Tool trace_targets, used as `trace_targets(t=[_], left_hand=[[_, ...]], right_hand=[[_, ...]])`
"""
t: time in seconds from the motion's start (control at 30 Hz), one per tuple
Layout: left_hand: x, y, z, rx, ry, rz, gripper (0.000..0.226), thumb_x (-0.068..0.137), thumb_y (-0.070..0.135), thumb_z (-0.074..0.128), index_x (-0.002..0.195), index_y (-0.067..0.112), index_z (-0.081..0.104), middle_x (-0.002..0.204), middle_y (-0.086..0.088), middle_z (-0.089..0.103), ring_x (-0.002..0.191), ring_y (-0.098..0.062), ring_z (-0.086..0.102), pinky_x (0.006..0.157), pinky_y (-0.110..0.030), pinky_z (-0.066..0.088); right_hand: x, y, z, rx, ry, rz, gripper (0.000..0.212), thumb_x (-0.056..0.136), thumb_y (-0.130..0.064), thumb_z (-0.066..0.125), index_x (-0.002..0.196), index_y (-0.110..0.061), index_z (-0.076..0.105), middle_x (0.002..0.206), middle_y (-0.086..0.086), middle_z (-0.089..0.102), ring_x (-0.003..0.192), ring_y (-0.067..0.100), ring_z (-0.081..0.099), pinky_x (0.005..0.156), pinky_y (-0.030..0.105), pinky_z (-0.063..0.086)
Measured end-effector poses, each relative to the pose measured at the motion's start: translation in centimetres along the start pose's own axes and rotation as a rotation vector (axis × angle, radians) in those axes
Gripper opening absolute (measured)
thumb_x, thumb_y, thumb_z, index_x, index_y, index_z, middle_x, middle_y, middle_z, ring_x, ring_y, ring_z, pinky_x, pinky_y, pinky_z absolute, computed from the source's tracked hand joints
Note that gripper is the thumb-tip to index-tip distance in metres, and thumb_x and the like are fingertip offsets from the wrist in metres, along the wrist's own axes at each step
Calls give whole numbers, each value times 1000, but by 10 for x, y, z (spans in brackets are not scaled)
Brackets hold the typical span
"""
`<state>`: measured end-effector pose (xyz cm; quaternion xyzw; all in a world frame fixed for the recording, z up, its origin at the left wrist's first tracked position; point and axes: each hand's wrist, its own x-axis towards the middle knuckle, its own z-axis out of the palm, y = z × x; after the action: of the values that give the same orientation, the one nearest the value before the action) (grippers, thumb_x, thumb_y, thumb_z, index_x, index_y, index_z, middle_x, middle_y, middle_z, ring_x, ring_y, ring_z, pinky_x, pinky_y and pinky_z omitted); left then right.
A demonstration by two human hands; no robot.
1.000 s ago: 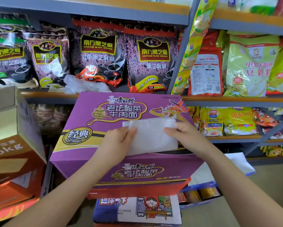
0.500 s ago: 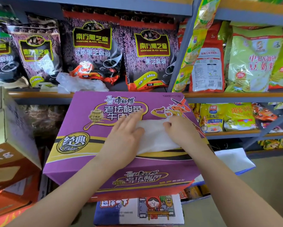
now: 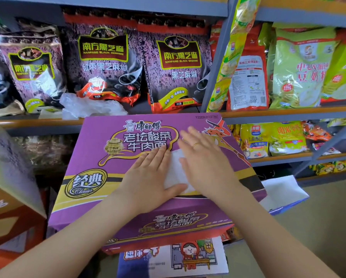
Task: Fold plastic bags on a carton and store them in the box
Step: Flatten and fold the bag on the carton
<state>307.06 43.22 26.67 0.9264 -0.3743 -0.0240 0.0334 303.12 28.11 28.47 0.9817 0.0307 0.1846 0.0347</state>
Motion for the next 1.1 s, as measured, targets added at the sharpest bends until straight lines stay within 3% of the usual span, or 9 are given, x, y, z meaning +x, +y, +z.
trace_targets(t=[0.1,0.17,0.27,0.37,0.5,0.67,0.9,1.03,1.1], left_hand=[[-1,0,0,10,-35,-23,128,41,83,-33,147,15,-9,156,-2,-12,143,-14,-12,112,-29,-10],[-1,-2,-4,23,-101,-49,111,60,87,-11,146,16,-13,155,-3,-16,142,-16,-15,114,-32,-7],[4,-2,-18,90,-246,-65,95,80,76,20,146,17,-13,154,-5,-21,141,-19,-20,115,-36,-4],[14,11,-29,158,-127,-13,91,85,67,29,147,10,-5,154,-6,-21,142,-20,-19,116,-36,-4],[27,37,-22,30,80,208,76,81,45,-2,147,9,0,157,-7,-7,144,-17,-7,116,-32,-6],[20,26,1,-15,52,117,96,66,57,-19,147,10,-1,157,-6,-3,144,-16,-4,115,-30,-6],[4,12,-1,57,-39,103,104,68,80,-12,147,12,-8,156,-3,-14,143,-15,-12,115,-32,-8],[-7,0,-3,-14,-36,116,128,41,85,-29,147,15,-9,155,-1,-16,143,-13,-12,111,-27,-10],[-8,0,-3,-27,-33,129,129,40,87,-26,147,15,-8,156,-2,-14,143,-14,-11,110,-25,-11]], right_hand=[[-6,-6,10,115,-328,-6,77,82,-47,-3,149,-14,18,156,1,21,146,13,11,117,30,1],[-9,7,15,88,-363,35,87,72,-50,-15,150,-19,7,159,-4,9,146,10,1,116,30,-5],[-12,20,16,122,-408,103,70,87,-49,-5,150,-20,0,159,-6,-1,146,9,-5,117,31,-4],[-13,20,17,146,-432,126,74,85,-52,-4,150,-18,-3,159,-4,-5,146,11,-7,118,31,-4],[-14,24,16,151,-496,88,69,97,-39,32,150,-18,-7,159,-1,-9,146,13,-11,119,34,-6],[-14,26,21,153,-442,92,56,100,-39,10,150,-17,-5,159,-3,-10,145,9,-10,118,31,-5],[-22,44,14,161,-466,144,55,99,-38,11,150,-21,-4,157,-9,-13,144,6,-13,118,33,-6],[-27,45,10,107,-258,-72,60,90,-32,13,150,-26,12,157,-9,-1,145,12,-6,117,36,-3],[-25,41,8,208,-334,-130,53,96,-27,21,149,-30,15,158,-9,4,145,12,-4,118,31,-4]])
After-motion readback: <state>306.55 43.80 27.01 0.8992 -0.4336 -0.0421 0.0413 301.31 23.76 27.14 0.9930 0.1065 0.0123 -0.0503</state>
